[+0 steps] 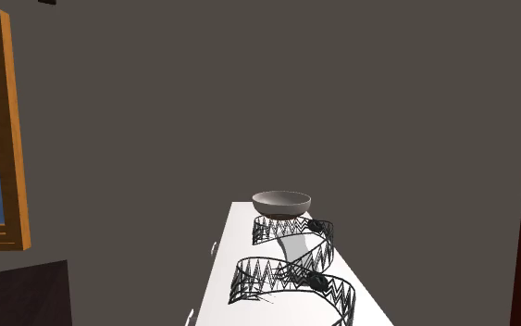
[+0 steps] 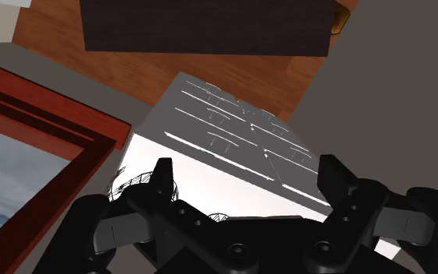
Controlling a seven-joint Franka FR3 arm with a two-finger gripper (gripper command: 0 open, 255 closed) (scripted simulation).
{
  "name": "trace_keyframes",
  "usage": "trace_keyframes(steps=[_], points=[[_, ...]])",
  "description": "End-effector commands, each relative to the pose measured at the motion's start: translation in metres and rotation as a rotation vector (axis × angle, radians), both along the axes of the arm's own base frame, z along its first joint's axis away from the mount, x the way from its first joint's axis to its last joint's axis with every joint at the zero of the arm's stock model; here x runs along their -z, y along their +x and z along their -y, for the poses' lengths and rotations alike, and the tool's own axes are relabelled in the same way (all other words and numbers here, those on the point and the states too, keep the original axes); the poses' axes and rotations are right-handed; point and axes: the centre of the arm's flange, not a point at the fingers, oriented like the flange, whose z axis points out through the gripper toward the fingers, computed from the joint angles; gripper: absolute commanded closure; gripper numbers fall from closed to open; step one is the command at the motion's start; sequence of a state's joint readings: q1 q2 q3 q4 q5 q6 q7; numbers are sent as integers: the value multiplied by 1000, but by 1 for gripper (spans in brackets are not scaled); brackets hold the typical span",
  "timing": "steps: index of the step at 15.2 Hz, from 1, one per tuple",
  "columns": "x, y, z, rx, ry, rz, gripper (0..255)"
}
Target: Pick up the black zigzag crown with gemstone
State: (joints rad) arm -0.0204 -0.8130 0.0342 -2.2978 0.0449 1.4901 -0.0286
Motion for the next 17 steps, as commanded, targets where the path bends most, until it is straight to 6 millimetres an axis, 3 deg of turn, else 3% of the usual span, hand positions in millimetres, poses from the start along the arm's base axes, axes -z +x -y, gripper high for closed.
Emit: trace_keyframes(steps=[1, 17], points=[[0, 0, 0, 0, 0, 0, 0], [163, 132, 33, -12, -23, -20, 0]])
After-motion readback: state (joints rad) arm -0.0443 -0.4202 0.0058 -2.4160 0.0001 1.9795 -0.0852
